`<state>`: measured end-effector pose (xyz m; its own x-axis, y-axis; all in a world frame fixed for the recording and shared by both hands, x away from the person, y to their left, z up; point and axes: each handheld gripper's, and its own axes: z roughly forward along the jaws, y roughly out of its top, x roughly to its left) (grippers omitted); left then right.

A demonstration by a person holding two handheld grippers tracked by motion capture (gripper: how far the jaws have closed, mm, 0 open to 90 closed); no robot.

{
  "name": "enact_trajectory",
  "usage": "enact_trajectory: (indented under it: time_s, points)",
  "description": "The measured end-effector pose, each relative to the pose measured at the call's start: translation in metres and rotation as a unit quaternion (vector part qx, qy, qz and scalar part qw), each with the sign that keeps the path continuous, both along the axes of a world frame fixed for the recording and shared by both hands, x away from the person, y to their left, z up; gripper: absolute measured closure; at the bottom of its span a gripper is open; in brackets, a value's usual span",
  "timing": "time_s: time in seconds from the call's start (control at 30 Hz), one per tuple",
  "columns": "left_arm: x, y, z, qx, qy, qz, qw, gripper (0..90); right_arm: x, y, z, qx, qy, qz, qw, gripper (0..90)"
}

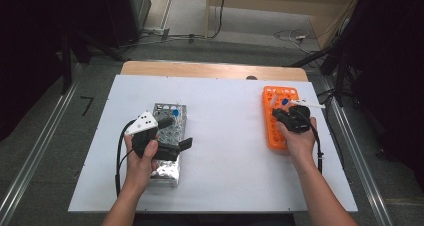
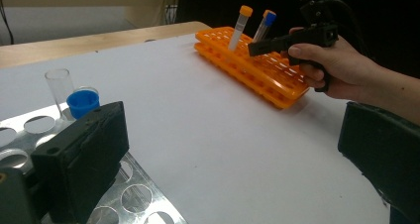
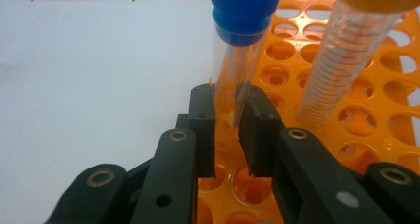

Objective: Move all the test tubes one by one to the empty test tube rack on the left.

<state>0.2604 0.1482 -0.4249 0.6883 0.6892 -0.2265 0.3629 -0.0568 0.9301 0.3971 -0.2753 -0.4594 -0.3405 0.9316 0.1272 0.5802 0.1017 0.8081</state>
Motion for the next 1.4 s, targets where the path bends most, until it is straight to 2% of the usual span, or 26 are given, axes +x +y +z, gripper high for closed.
enact_trajectory:
  time_s: [0.23,0.43,0.6,0.93,1.4]
  points:
    - [-0.001,-0.002,0.001,0.002,-0.003,-0.002,1.0000,0.0,-0.012,-0.004,0.012,0.004,-0.047,0.013,0.9988,75.0]
    - [-0.001,-0.005,0.002,0.005,-0.004,-0.007,1.0000,0.0,-0.023,-0.005,0.023,0.014,-0.066,0.030,0.9972,75.0]
    - [-0.002,-0.007,0.002,0.005,-0.005,-0.010,0.9999,0.0,-0.034,-0.004,0.030,0.022,-0.077,0.056,0.9952,75.0]
    - [-0.003,-0.013,0.003,0.008,-0.007,-0.019,0.9998,0.0,-0.062,0.008,0.032,0.034,-0.080,0.113,0.9897,75.0]
    - [-0.005,-0.024,0.004,0.015,-0.012,-0.033,0.9993,0.0,-0.093,0.033,0.030,0.054,-0.065,0.185,0.9791,74.9]
